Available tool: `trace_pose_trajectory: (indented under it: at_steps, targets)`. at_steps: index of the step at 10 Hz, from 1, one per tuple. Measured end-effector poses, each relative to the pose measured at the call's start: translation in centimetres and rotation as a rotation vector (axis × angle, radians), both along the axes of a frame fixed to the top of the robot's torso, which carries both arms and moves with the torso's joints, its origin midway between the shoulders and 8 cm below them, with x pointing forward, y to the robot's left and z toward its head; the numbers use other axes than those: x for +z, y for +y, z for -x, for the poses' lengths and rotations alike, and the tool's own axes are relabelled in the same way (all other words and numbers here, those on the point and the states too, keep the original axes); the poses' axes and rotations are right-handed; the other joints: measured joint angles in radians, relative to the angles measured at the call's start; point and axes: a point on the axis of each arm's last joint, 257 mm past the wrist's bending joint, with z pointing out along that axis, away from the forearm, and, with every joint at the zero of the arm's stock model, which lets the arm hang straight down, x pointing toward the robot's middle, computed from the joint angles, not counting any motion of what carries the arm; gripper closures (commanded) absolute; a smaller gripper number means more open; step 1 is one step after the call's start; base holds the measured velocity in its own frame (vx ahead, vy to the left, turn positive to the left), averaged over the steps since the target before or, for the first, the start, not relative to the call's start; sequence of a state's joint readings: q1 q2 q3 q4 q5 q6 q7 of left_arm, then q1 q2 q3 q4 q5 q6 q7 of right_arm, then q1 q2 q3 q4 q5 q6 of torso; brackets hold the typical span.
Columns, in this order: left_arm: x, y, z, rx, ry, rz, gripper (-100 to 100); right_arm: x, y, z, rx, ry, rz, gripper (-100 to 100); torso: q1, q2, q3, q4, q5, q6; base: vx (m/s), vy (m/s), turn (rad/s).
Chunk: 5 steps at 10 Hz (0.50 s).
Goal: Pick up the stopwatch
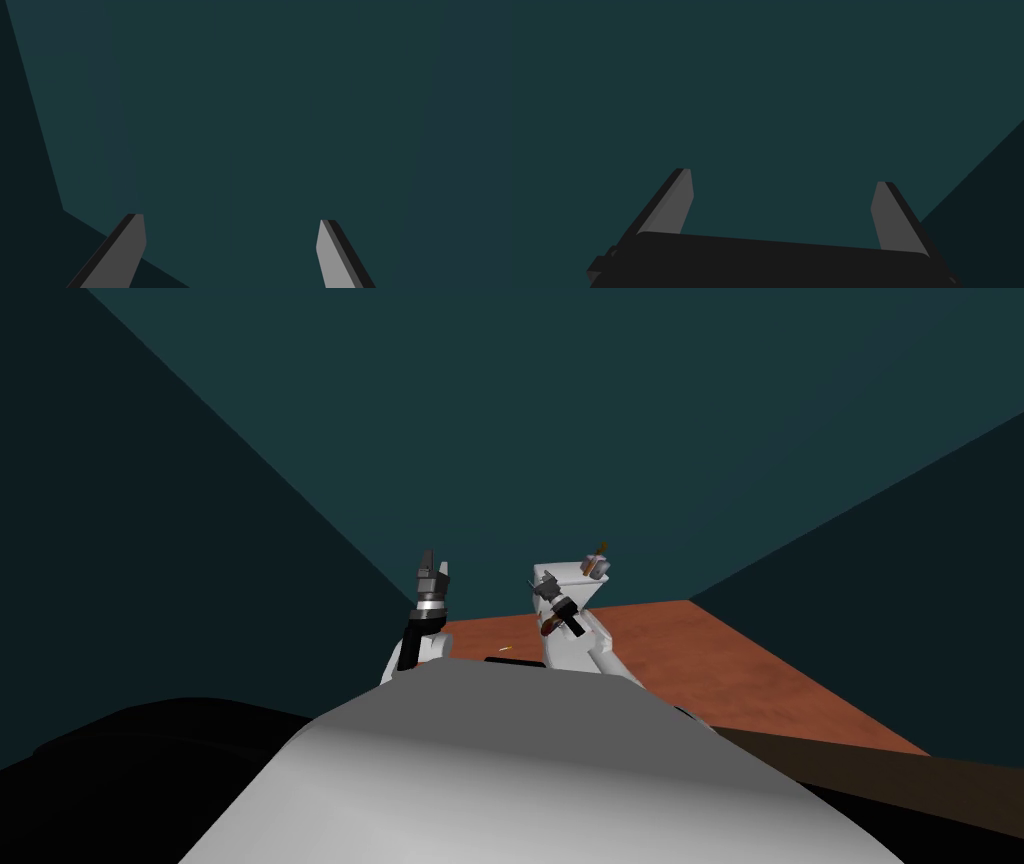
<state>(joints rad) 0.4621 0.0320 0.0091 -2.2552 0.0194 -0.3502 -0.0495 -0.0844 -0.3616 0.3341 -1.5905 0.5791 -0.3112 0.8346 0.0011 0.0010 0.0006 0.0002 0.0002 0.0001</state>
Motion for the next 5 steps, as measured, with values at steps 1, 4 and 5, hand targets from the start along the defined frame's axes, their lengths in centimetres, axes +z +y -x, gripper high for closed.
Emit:
trace_pose_trajectory:
  at_steps: [1, 4, 5]
  targets:
    - [0.0, 0.0, 0.0, 0.000, 0.000, 0.000, 0, -0.7, 0.0, -0.4, -0.004, -0.008, 0.048, -100, 0.000, 0.000, 0.000, 0.000, 0.000, 0.000, -0.020, 0.020, 0.043]
    - [0.0, 0.0, 0.0, 0.000, 0.000, 0.000, 0, -3.2, -0.5, -1.4, -0.010, -0.039, 0.218, -100, 0.001, 0.000, 0.000, 0.000, 0.000, 0.000, -0.016, 0.023, 0.033]
    - [0.0, 0.0, 0.0, 0.000, 0.000, 0.000, 0, -4.1, -0.7, -1.7, -0.015, -0.044, 0.265, -100, 0.001, 0.000, 0.000, 0.000, 0.000, 0.000, -0.014, 0.040, 0.052]
